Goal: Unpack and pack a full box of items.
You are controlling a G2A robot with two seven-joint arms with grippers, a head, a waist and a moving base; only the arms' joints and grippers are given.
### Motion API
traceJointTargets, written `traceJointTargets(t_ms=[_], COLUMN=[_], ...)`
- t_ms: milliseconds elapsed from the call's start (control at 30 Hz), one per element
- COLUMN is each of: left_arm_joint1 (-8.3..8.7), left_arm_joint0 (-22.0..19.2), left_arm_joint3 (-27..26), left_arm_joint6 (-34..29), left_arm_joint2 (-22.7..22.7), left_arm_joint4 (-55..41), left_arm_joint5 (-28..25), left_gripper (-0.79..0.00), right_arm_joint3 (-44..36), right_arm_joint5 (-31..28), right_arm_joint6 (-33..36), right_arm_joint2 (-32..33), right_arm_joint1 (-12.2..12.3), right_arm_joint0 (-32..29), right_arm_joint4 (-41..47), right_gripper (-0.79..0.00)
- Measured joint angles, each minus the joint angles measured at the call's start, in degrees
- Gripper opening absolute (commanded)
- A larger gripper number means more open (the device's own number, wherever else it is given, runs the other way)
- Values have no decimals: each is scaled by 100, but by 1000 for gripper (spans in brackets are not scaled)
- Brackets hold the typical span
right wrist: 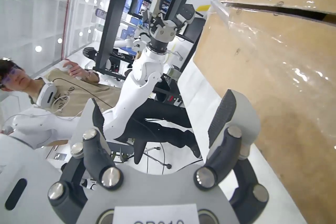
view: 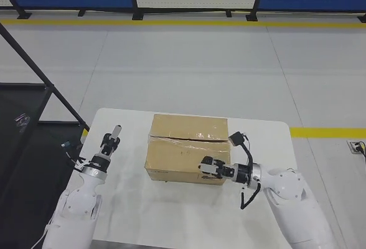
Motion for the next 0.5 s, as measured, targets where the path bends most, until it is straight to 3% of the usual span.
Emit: traceJointTargets(t_ms=[133, 500], left_arm_joint1=[2, 17], left_arm_joint0=[19, 80], left_arm_joint3=[-40, -42], left_arm_joint6=[23, 54], left_arm_joint2=[12, -38], left_arm_joint4=[-2, -76], left_arm_joint5=[9, 27], left_gripper=[0, 0], right_arm_joint3=[147, 475], right_arm_joint5=[165, 835], right_arm_joint6=[-469, -690], right_arm_joint2=[-318, -745], right_arm_joint1=[-47, -122], right_arm_joint0=[159, 512], right_arm_joint4=[-316, -87], right_gripper=[0, 0])
